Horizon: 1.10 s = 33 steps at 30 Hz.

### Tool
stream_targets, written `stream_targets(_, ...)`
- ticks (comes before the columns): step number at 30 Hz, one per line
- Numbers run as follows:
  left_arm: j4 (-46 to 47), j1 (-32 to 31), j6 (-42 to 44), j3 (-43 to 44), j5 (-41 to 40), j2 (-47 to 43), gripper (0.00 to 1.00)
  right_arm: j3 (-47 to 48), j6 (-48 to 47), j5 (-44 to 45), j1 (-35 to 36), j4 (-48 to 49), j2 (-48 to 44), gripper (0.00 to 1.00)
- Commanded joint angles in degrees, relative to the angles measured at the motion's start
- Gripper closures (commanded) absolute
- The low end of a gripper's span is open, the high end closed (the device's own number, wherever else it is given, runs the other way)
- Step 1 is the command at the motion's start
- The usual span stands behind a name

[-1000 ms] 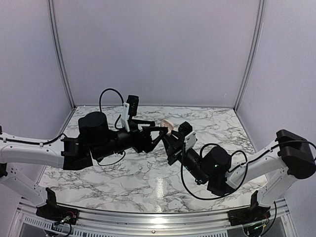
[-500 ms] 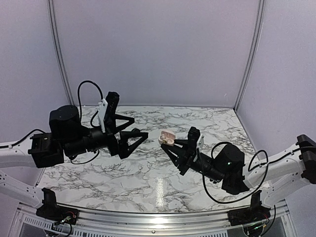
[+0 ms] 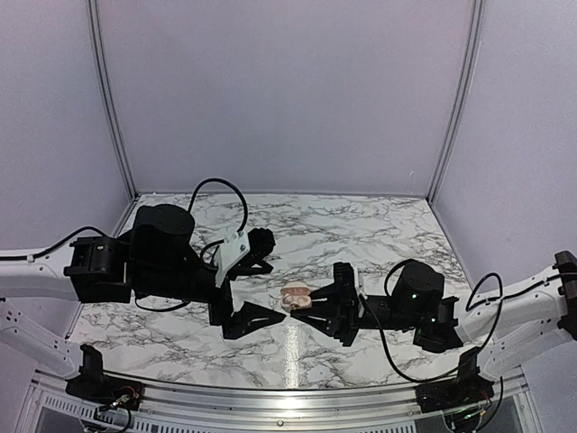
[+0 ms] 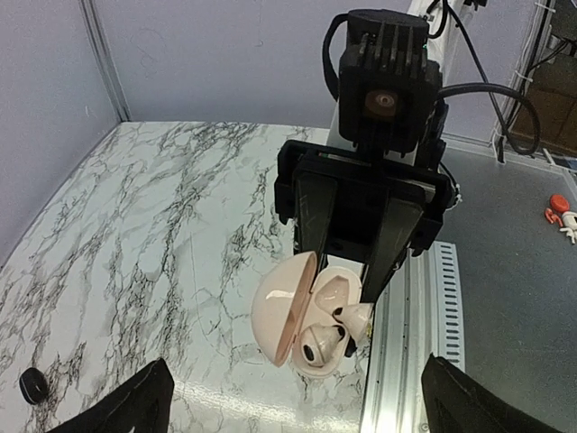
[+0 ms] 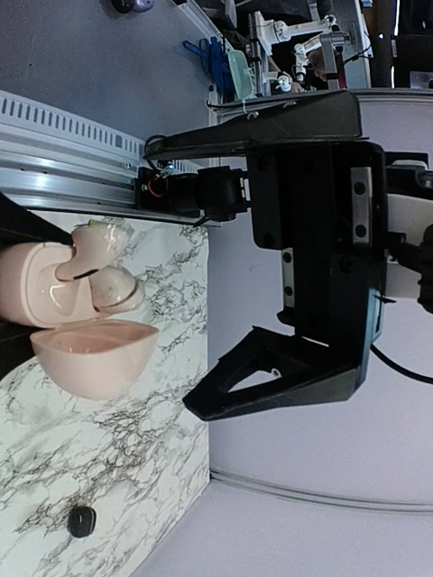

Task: Insert the wireless bluetooth earbuds into the charging case
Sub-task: Adjust the right earbud in the right side groove of the charging case.

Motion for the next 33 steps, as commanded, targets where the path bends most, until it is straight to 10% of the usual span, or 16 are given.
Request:
stream_targets(1,-3.04,-0.71,2.00,2.91,1.00,1.61,0.01,1.23,0.44,-3.40,-0.44,-2.48,0.28,1.00)
stream_targets(33,-2.98,-1.29,-0.79,5.54,-10.28,7.60,0.01,3.51,0.23,-5.08,-0.31,-3.80,2.56,1.00)
